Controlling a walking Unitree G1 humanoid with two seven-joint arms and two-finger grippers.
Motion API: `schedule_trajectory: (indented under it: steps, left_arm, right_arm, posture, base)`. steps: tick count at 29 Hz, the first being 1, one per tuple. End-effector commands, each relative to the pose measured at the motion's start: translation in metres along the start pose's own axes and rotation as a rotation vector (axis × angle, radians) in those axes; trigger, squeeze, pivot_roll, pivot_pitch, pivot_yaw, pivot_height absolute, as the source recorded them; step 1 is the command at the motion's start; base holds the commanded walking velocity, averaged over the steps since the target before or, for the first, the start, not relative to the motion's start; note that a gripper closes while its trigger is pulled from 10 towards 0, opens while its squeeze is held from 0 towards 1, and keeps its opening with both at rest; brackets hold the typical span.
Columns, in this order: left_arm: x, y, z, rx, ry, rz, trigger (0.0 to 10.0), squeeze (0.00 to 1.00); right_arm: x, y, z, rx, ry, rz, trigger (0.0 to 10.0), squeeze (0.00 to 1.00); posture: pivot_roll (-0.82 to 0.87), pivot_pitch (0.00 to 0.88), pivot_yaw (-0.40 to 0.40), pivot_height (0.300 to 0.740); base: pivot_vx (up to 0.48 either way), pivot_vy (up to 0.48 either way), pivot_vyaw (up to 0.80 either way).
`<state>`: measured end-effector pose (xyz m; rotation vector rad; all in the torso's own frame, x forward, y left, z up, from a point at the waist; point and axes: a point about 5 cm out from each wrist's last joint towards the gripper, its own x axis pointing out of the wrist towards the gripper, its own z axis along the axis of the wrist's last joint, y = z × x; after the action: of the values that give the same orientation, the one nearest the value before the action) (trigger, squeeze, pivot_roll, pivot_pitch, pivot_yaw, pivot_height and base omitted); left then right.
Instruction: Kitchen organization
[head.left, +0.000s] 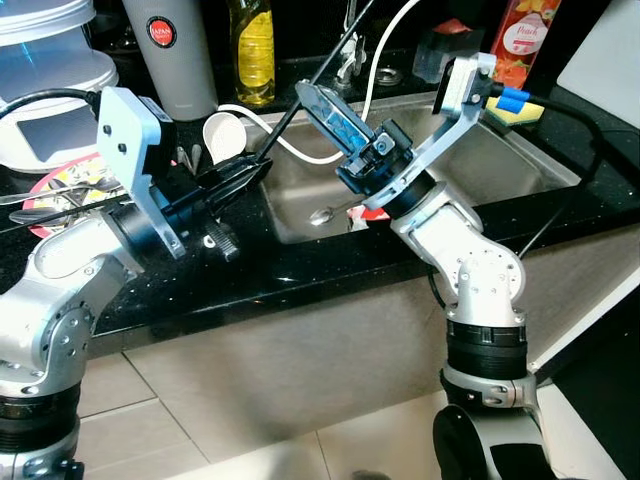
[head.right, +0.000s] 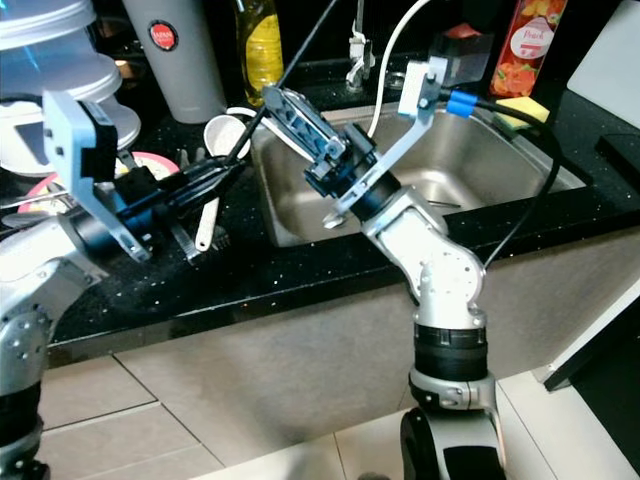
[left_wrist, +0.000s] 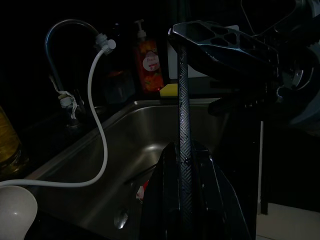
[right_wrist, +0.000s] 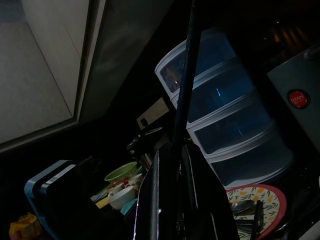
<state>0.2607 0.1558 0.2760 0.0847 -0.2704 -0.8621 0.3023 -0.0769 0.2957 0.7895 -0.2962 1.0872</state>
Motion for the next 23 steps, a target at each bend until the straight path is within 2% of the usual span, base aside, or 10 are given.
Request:
schedule_trajectory:
  steps: [1, 4, 5, 8, 9, 13, 14, 15, 17, 23]
  left_arm:
    - [0.001, -0.002, -0.002, 0.000, 0.014, -0.001, 10.0, 0.00]
    - [0.001, -0.002, -0.001, -0.001, 0.003, 0.000, 10.0, 0.00]
    - [0.001, 0.001, 0.006, -0.027, -0.058, 0.011, 10.0, 1.00]
    - [0.000, 0.002, 0.012, -0.059, -0.108, 0.010, 10.0, 1.00]
    - [-0.002, 0.004, 0.014, -0.074, -0.123, 0.015, 10.0, 0.00]
    - [-0.004, 0.005, 0.016, -0.090, -0.135, 0.021, 10.0, 0.00]
    - [-0.005, 0.006, 0.011, -0.104, -0.109, 0.035, 10.0, 0.00]
    - [-0.005, 0.006, 0.011, -0.104, -0.109, 0.035, 10.0, 0.00]
    - [-0.002, 0.013, -0.003, -0.118, -0.008, 0.110, 10.0, 0.00]
    - [0.007, 0.028, -0.022, -0.214, 0.110, 0.229, 10.0, 0.00]
  right_arm:
    - [-0.002, 0.002, 0.003, -0.014, -0.003, 0.001, 0.0, 0.00]
    - [-0.002, 0.002, 0.003, -0.015, -0.004, 0.002, 0.0, 0.00]
    - [-0.003, 0.002, 0.002, -0.031, 0.009, -0.001, 10.0, 0.00]
    - [-0.003, 0.001, 0.001, -0.046, 0.016, -0.016, 10.0, 0.00]
    - [-0.002, -0.002, 0.001, -0.052, 0.014, -0.042, 10.0, 0.00]
    - [-0.001, -0.014, 0.003, -0.080, 0.007, -0.134, 10.0, 0.00]
    - [-0.001, -0.042, 0.004, -0.125, 0.000, -0.344, 10.0, 0.00]
    - [-0.001, -0.042, 0.004, -0.125, 0.000, -0.344, 10.0, 0.00]
    - [-0.004, -0.067, 0.003, -0.177, 0.017, -0.529, 10.0, 0.00]
    - [-0.003, -0.090, 0.004, -0.252, 0.026, -0.660, 10.0, 0.00]
  posture:
    - [-0.03, 0.000, 0.002, 0.740]
    - [-0.03, 0.000, 0.003, 0.740]
    - [-0.04, 0.000, 0.003, 0.740]
    - [-0.03, 0.000, 0.002, 0.740]
    - [-0.03, 0.000, 0.002, 0.740]
    - [-0.03, 0.000, 0.003, 0.740]
    - [-0.03, 0.000, 0.003, 0.740]
    - [-0.03, 0.000, 0.003, 0.740]
    - [-0.03, 0.000, 0.004, 0.740]
    - [-0.03, 0.000, -0.001, 0.740]
  base:
    - [0.000, 0.000, 0.00]
    - [0.000, 0.000, 0.00]
    - [0.000, 0.000, 0.00]
    - [0.000, 0.000, 0.00]
    - [0.000, 0.000, 0.00]
    - [0.000, 0.000, 0.00]
    - [0.000, 0.000, 0.00]
    - [0.000, 0.000, 0.00]
    - [0.000, 0.000, 0.00]
    - [0.000, 0.000, 0.00]
